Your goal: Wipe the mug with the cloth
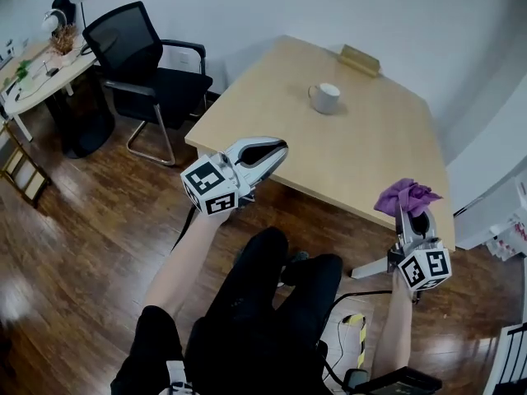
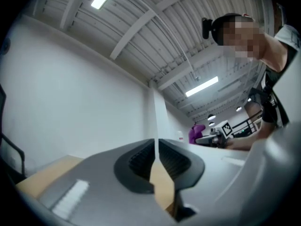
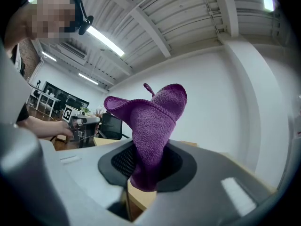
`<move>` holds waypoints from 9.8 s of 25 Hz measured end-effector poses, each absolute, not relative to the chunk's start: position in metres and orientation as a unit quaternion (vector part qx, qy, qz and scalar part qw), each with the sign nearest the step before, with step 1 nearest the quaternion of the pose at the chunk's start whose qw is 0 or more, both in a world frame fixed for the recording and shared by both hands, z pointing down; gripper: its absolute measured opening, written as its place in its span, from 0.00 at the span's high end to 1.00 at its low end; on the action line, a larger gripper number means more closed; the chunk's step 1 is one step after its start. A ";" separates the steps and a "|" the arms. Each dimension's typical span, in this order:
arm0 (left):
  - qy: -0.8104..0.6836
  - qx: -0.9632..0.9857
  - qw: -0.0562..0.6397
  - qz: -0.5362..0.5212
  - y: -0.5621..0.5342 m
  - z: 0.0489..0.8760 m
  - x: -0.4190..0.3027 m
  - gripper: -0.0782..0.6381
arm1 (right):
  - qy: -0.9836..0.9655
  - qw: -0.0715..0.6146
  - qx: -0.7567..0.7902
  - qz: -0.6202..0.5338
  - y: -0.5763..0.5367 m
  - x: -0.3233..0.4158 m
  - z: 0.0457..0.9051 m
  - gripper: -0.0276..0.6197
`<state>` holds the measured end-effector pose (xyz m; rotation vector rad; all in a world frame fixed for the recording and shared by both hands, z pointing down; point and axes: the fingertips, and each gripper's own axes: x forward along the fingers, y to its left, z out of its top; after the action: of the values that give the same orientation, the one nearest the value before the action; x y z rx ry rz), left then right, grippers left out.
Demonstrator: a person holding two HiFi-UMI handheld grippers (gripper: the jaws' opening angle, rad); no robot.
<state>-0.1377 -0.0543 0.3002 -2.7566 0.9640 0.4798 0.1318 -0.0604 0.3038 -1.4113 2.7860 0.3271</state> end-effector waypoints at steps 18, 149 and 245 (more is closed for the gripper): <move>0.350 -0.935 0.062 -0.014 -0.331 0.346 -0.141 0.67 | 0.911 -0.008 -0.406 0.067 -0.229 0.099 0.336 0.82; -0.217 -0.890 -0.149 0.373 -0.202 0.269 -0.020 0.84 | 0.902 0.153 -0.402 0.042 -0.248 0.096 0.210 0.82; -0.439 -0.847 -0.008 0.300 -0.107 0.291 -0.040 0.84 | 0.932 0.291 0.008 -0.214 -0.220 0.108 0.232 0.82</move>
<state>-0.0403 -0.1073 0.2909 -2.6739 -1.3864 0.9474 0.1076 -0.2196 0.2325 0.0201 2.4851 -0.5717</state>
